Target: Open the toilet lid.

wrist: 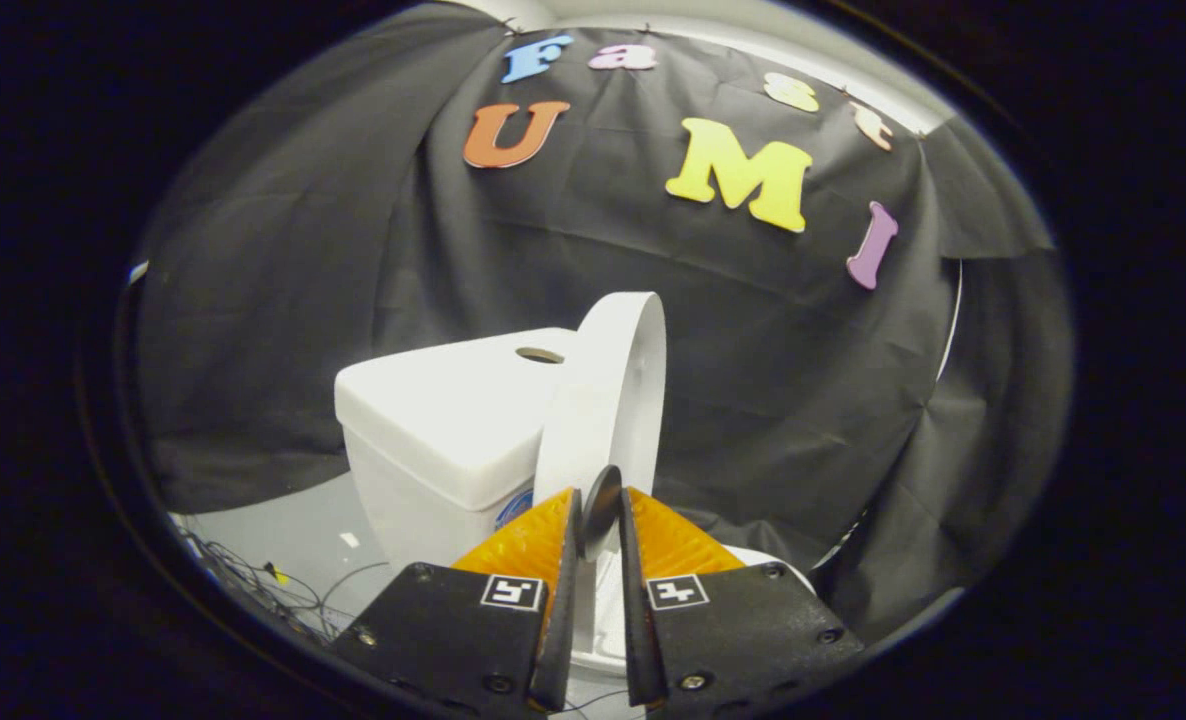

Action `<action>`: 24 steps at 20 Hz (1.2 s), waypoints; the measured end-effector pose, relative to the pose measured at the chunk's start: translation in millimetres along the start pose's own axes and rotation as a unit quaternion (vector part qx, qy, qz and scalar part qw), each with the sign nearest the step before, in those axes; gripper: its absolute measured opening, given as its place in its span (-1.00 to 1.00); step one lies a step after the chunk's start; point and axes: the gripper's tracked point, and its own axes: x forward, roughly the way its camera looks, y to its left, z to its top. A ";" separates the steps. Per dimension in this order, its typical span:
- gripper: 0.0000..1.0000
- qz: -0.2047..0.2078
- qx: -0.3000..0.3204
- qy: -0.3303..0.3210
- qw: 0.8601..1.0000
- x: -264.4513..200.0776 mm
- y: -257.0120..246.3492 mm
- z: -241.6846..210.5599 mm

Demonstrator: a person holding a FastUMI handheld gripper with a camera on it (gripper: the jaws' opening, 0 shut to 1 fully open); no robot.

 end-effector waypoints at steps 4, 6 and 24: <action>-0.24 0.044 0.011 -0.007 0.999 -1.9 2.4 4.9; 0.09 0.075 0.028 -0.014 0.997 -11.6 1.8 12.0; 1.00 -0.073 0.173 -0.192 0.963 -138.6 -272.1 11.2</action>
